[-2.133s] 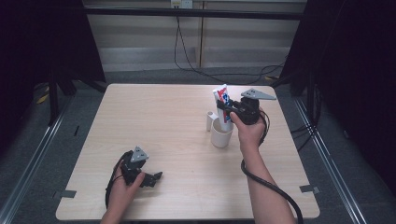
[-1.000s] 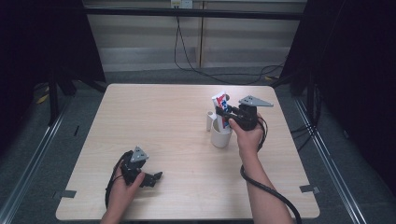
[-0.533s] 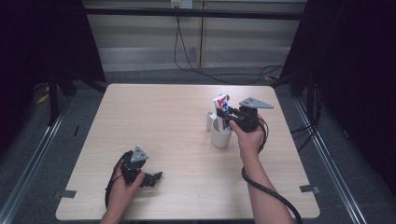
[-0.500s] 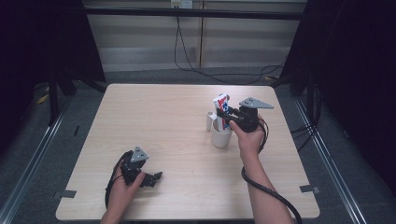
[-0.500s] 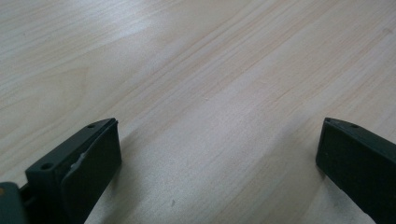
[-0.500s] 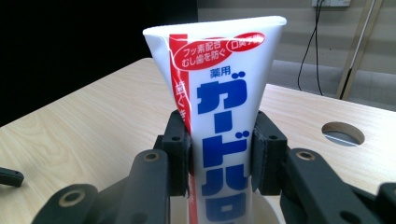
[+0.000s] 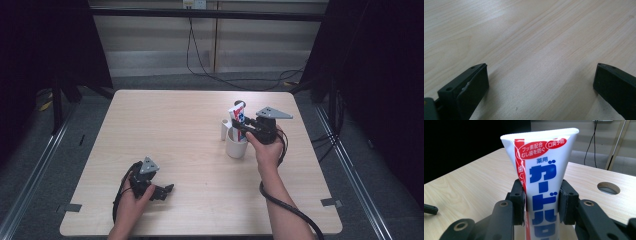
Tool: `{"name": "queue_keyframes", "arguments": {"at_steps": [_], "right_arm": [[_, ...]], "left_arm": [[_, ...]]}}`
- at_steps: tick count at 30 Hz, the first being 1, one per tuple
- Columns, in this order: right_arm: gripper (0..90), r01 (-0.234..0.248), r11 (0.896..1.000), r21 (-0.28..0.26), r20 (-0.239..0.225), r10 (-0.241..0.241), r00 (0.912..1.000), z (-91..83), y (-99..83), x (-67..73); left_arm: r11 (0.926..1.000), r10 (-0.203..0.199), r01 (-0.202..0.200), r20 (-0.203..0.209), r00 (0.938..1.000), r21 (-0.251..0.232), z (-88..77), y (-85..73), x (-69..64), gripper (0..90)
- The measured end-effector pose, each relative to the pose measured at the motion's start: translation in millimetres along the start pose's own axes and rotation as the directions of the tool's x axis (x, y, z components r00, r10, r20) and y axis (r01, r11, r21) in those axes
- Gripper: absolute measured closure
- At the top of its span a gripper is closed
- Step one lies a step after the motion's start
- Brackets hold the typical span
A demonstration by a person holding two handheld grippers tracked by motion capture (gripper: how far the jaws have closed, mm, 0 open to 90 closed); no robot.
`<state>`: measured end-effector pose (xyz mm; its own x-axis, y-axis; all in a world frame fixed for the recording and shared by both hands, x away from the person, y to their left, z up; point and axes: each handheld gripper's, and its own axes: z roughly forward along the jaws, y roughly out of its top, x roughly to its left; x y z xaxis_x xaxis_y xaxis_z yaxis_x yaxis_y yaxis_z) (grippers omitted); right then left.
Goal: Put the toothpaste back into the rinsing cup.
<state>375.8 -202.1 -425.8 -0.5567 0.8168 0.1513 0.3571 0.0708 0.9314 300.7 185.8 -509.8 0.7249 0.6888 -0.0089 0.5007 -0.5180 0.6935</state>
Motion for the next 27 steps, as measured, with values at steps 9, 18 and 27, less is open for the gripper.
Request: {"name": "queue_keyframes", "arguments": {"at_steps": [9,18,27], "right_arm": [[59.9,-0.002,1.000,0.022,0.000,0.002,1.0000,-0.5,-4.1,-0.3],[60.0,-0.005,1.000,0.029,-0.003,0.005,1.0000,-1.6,-8.2,-0.5],[60.0,0.006,0.999,0.039,-0.005,-0.006,1.0000,-2.3,-10.9,-0.1]], "left_arm": [[1.0000,-0.001,0.001,0.000,1.0000,0.000,0.0,0.0,0.0,0.0],[1.0000,-0.001,0.001,0.000,1.0000,-0.001,0.1,0.0,-0.1,0.0],[1.0000,0.000,0.000,0.000,1.0000,0.000,0.0,0.0,0.0,0.0]]}}
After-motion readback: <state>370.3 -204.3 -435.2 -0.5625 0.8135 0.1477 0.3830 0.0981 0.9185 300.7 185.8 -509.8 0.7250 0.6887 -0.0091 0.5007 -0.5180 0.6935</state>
